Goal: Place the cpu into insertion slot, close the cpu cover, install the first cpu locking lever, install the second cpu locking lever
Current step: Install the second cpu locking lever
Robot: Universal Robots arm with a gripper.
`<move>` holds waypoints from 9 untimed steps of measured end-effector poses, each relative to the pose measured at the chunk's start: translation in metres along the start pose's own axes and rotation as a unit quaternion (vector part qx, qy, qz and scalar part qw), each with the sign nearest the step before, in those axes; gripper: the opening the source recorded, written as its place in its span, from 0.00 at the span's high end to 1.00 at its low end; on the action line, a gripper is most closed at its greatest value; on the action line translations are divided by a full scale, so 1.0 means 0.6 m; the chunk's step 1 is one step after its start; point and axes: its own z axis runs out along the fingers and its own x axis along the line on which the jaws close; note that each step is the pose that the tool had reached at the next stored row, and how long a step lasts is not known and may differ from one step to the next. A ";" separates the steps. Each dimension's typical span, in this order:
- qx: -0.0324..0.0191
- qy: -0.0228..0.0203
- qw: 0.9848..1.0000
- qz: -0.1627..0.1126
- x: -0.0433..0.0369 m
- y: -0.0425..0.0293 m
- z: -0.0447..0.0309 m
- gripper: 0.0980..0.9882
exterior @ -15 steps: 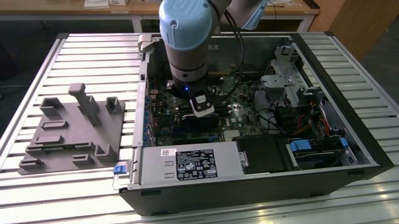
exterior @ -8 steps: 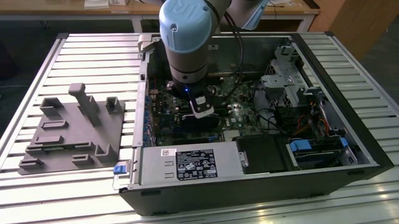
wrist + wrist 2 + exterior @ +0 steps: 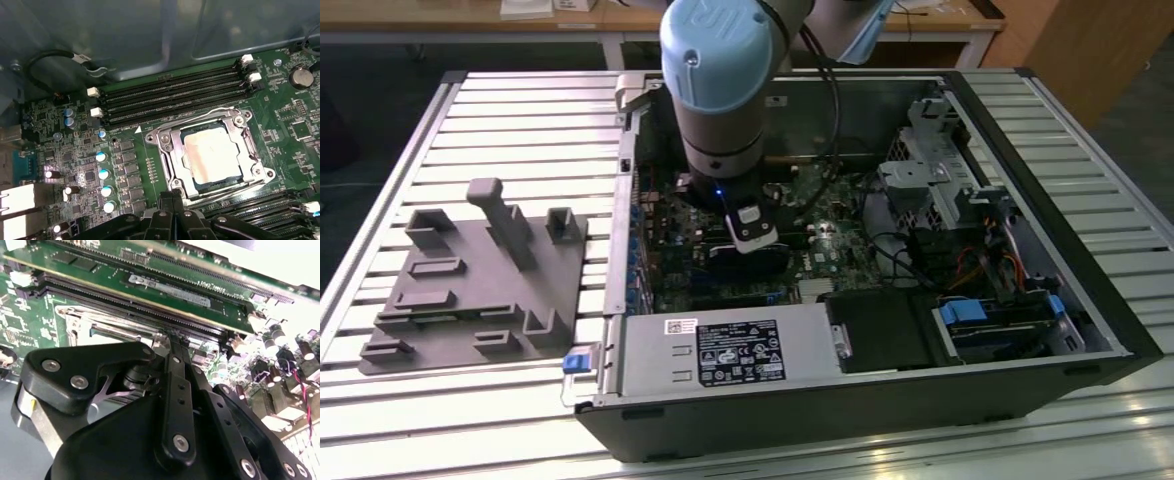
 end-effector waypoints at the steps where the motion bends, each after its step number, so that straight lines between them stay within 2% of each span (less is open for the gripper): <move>1: 0.000 0.000 1.000 0.000 0.000 0.001 -0.004 0.99; 9: 0.001 0.000 1.000 0.000 -0.001 0.012 -0.038 0.99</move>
